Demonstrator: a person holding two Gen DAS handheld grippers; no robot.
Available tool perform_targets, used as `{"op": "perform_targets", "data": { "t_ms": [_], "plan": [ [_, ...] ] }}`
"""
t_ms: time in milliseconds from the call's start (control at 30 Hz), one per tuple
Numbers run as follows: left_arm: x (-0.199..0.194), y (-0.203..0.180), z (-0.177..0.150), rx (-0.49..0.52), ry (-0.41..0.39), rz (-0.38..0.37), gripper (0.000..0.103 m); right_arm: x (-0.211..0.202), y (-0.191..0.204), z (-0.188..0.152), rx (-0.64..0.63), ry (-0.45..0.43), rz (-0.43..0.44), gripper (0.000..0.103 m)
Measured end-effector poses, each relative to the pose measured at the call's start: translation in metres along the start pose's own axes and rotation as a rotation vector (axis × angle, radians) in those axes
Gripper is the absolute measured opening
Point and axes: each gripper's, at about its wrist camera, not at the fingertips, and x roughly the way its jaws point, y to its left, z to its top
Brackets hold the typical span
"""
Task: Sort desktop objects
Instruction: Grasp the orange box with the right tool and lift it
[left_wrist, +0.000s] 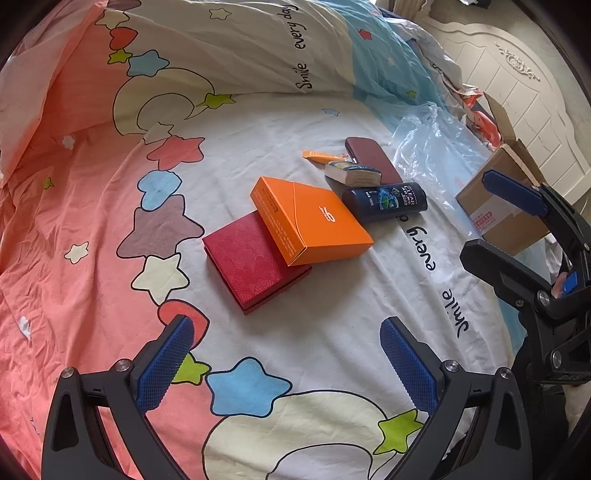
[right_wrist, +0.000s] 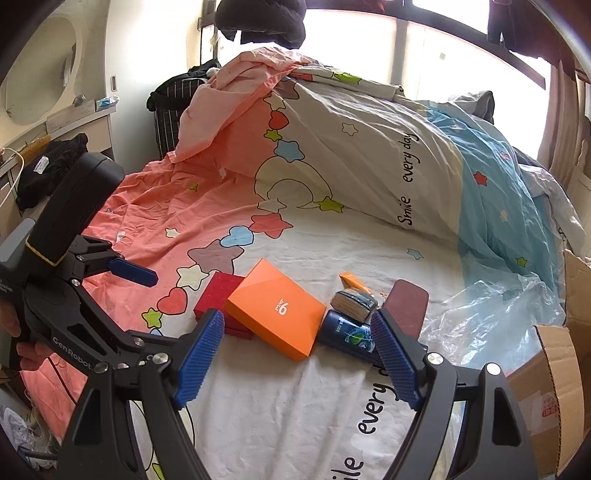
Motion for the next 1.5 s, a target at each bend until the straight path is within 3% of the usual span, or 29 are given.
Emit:
{"op": "perform_targets", "data": {
  "t_ms": [467,867,1033,1300,1400,1467,1500],
  "plan": [
    [0.005,0.015,-0.016,0.025,-0.004,-0.040,0.103,0.046,0.023,-0.012,-0.171,0.009,0.061,0.079],
    [0.017,0.039,-0.028,0.005,0.027,0.011,0.103,0.077,0.042,-0.013,-0.277,0.030,0.077,0.079],
    [0.024,0.041,-0.029,0.006,0.038,0.012,0.103,0.089,0.050,-0.018,-0.384,0.038,0.029,0.079],
    [0.031,0.041,-0.033,0.025,0.052,0.032,0.103,0.109,0.039,-0.019,-0.406,0.032,-0.023,0.079],
    [0.033,0.044,-0.032,0.014,0.044,0.047,0.103,0.111,0.038,-0.018,-0.409,0.032,-0.027,0.074],
    [0.035,0.044,-0.030,0.014,0.040,0.053,0.103,0.113,0.037,-0.018,-0.411,0.033,-0.029,0.063],
    [0.037,0.043,-0.028,0.016,0.043,0.057,0.103,0.114,0.036,-0.018,-0.412,0.033,-0.030,0.049]
  ]
}}
